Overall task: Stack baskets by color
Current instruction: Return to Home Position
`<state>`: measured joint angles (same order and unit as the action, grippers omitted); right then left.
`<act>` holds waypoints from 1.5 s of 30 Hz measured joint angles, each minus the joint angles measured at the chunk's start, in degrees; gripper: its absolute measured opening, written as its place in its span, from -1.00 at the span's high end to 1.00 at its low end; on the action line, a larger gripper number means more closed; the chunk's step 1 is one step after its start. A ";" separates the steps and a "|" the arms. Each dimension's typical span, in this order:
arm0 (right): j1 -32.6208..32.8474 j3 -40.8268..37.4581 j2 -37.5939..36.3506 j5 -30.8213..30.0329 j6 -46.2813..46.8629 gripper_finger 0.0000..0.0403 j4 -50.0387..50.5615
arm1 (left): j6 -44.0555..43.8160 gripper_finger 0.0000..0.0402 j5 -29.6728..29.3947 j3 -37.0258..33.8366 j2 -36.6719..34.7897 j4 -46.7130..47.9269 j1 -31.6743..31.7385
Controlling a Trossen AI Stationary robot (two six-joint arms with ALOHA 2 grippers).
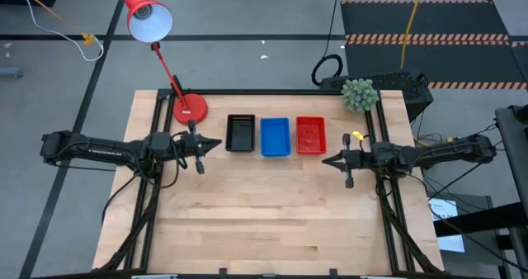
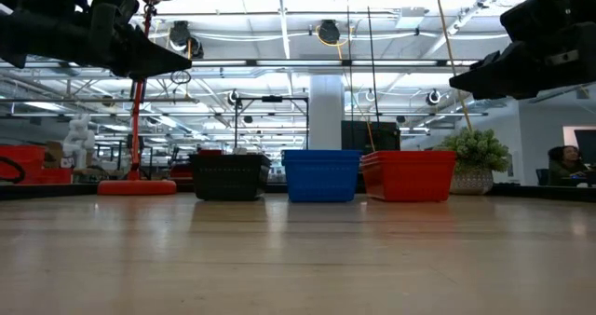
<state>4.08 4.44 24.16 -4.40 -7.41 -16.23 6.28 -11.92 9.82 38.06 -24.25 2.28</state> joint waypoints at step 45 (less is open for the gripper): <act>0.00 -1.71 -24.02 1.72 -2.35 1.00 15.46 | -0.83 0.98 1.90 -2.24 -1.63 -2.03 -0.38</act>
<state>4.08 2.72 0.14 -2.68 -9.76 -0.76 5.46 -10.03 7.59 36.43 -26.28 1.90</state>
